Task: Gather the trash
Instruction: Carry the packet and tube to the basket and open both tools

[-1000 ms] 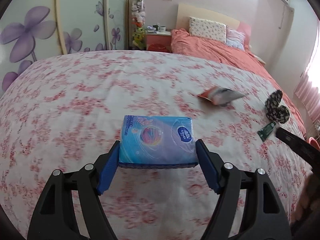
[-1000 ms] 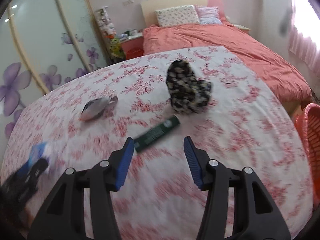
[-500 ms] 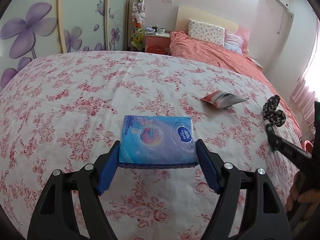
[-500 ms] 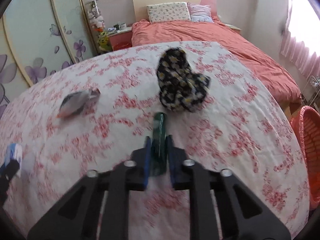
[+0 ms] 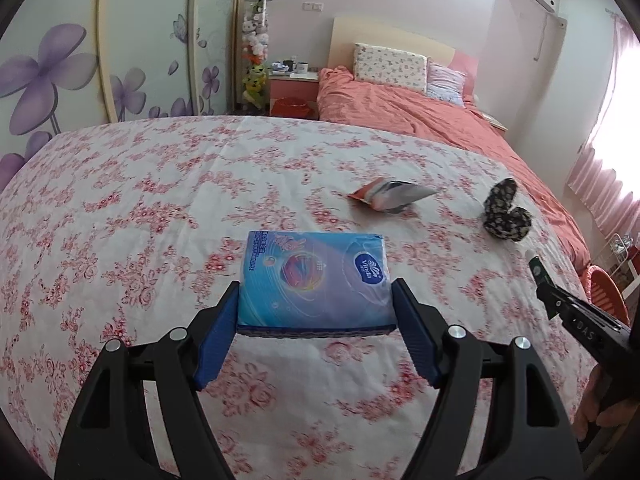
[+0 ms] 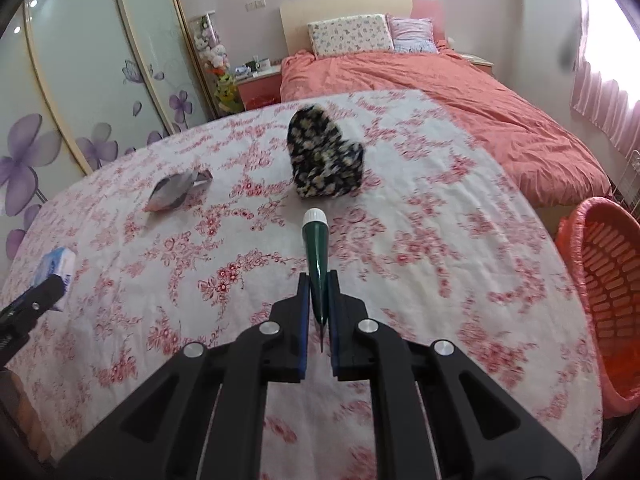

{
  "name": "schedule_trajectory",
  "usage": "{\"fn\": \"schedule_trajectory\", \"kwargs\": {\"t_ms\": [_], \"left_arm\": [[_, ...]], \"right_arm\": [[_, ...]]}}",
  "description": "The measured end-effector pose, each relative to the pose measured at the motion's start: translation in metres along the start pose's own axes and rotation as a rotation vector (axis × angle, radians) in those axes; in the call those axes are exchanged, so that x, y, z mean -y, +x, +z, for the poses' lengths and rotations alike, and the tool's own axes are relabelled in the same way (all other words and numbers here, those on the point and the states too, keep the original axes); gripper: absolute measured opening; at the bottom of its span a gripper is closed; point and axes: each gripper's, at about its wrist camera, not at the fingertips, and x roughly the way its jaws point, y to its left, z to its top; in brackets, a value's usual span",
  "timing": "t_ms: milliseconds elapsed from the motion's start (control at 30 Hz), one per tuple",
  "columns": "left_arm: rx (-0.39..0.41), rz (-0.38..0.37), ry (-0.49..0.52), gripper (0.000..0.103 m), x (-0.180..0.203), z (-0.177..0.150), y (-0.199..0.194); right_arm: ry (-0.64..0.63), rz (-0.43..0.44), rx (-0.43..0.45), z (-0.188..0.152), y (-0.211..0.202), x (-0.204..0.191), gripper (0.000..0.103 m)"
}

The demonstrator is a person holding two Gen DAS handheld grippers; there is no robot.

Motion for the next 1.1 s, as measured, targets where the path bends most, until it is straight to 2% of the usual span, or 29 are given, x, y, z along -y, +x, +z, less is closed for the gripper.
{"fn": "schedule_trajectory", "kwargs": {"t_ms": [567,800,1100], "left_arm": [[0.028,-0.083,0.074,0.073,0.066,-0.004,-0.019],[0.042,-0.119,0.101,0.073,0.087,-0.008,-0.029],[0.046,-0.177,0.149,0.073,0.117,-0.012,-0.034]], "right_arm": [[0.070,0.004,0.090,-0.011,-0.061,0.052,0.009],[0.059,-0.029,0.172,-0.021,-0.091,0.065,0.009],[0.093,-0.032,0.200,-0.029,-0.112,0.087,0.009]]}}
